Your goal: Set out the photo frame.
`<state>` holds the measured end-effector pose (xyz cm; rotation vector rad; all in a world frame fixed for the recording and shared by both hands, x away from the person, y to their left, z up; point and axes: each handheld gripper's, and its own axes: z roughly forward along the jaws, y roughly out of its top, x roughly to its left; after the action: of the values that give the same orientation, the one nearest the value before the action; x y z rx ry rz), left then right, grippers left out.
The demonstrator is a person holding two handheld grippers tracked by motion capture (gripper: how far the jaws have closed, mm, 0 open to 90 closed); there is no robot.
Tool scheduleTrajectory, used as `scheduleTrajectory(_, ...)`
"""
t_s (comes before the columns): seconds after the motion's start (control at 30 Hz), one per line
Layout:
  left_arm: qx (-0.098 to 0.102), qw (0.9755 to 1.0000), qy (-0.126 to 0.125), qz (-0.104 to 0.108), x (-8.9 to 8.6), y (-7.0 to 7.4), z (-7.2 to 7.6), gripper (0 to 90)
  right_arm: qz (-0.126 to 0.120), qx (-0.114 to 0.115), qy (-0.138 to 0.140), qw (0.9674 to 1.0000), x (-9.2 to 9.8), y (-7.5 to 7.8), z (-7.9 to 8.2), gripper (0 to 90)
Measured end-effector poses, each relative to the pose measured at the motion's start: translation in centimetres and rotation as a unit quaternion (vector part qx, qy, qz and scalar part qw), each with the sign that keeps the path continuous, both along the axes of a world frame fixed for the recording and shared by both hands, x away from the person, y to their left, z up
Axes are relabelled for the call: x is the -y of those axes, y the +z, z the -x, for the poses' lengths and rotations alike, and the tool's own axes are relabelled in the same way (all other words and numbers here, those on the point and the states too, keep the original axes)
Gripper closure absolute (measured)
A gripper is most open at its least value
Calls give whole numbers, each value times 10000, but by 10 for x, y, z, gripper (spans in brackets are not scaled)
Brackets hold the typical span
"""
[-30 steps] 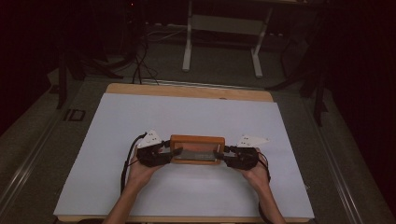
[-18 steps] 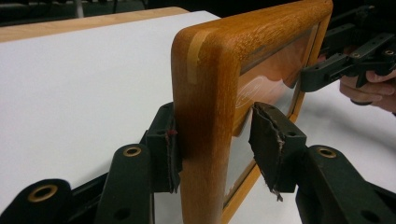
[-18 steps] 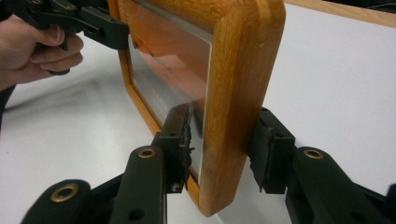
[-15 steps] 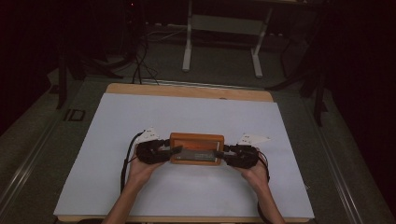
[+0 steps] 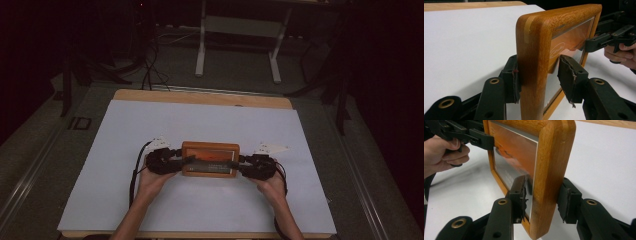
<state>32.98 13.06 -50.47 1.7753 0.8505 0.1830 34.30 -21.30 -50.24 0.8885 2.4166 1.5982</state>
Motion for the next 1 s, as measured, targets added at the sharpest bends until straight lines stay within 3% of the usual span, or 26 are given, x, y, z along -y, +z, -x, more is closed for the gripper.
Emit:
scheduleTrajectory(0.67,-318,9993,154,117,-1,-1,-4,536,-115,-217,-52,9997,-1,-4,-4,612)
scheduleTrajectory(1.0,-386,9989,215,125,1,-5,-7,535,-101,-305,-100,9994,-1,-8,-7,609)
